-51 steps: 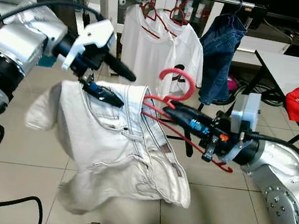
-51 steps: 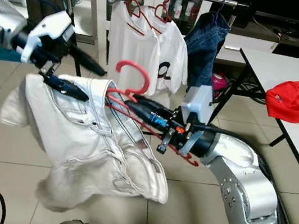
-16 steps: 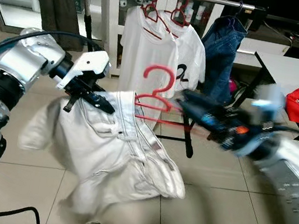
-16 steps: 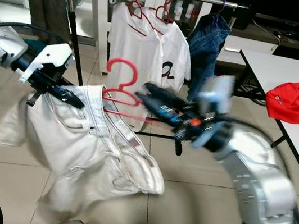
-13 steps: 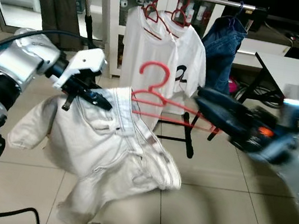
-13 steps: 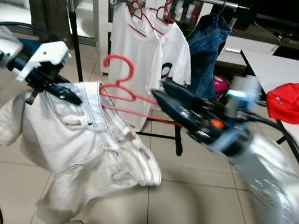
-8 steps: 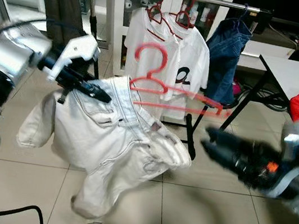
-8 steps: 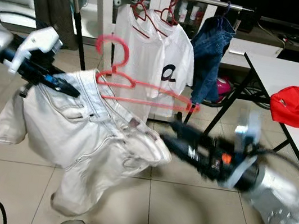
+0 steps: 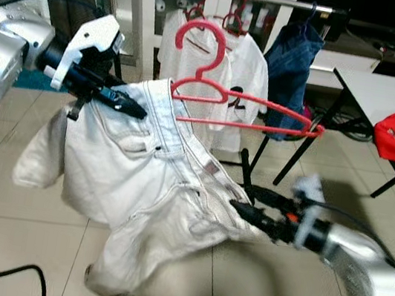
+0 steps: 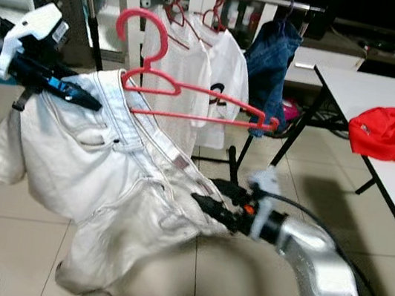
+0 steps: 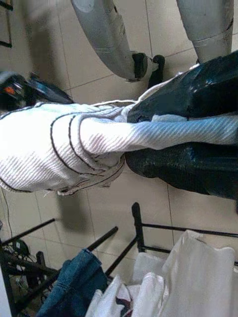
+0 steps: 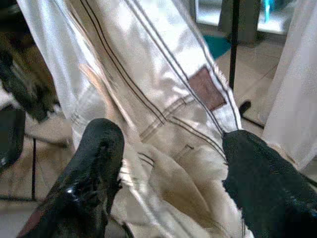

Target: Hang hanger

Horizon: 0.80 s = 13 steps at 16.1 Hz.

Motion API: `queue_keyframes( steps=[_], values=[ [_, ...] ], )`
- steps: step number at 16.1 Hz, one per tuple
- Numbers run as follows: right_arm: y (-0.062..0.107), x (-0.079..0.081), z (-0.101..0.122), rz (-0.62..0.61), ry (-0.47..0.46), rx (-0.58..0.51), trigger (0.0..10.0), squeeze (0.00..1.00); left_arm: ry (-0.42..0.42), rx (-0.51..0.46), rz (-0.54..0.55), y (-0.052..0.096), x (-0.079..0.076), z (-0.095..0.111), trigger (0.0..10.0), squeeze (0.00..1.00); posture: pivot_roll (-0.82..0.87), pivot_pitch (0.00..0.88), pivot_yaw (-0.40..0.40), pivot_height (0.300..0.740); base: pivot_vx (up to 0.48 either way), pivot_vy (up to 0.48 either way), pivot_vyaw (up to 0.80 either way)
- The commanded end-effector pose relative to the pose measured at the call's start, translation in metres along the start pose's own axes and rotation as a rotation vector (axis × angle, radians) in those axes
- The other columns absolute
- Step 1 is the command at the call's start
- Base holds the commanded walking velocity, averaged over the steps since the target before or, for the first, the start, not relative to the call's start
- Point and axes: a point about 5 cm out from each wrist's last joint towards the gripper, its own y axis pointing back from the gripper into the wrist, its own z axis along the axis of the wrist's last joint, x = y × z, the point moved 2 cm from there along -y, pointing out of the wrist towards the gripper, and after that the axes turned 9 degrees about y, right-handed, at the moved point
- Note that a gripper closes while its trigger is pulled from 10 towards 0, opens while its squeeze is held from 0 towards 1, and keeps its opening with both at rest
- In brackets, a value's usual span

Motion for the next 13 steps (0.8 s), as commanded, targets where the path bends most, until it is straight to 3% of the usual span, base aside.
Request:
queue_keyframes(
  steps=[1, 2, 4, 8, 13],
  values=[
    [-0.002, 0.000, -0.008, 0.018, 0.018, 0.044, 10.0, 1.00, -0.057, -0.029, 0.001, 0.006, -0.001, 0.019, 0.0, 0.00, 0.05, 0.000, 0.034, 0.740, 0.000, 0.000, 0.00],
    [-0.010, 0.002, -0.019, 0.042, 0.013, 0.096, 10.0, 0.00, -0.065, -0.044, -0.017, 0.005, -0.004, 0.025, 0.0, 0.00, 0.05, 0.000, 0.036, 0.740, 0.000, 0.000, 0.00],
    [-0.017, -0.002, -0.035, 0.025, 0.053, 0.163, 10.0, 0.00, -0.076, -0.052, -0.042, 0.004, -0.008, 0.031, 0.0, 0.00, 0.06, 0.000, 0.035, 0.740, 0.000, 0.000, 0.00],
    [-0.023, -0.015, -0.045, -0.047, 0.061, 0.177, 10.0, 0.00, -0.091, -0.061, -0.080, 0.002, -0.014, 0.041, 0.0, 0.00, 0.06, 0.000, 0.036, 0.740, 0.000, 0.000, 0.00],
    [-0.017, -0.026, -0.029, -0.041, 0.076, 0.081, 10.0, 0.00, -0.086, -0.039, -0.103, 0.000, -0.019, 0.041, 0.0, 0.00, 0.06, 0.000, 0.030, 0.740, 0.000, 0.000, 0.00]
  ],
)
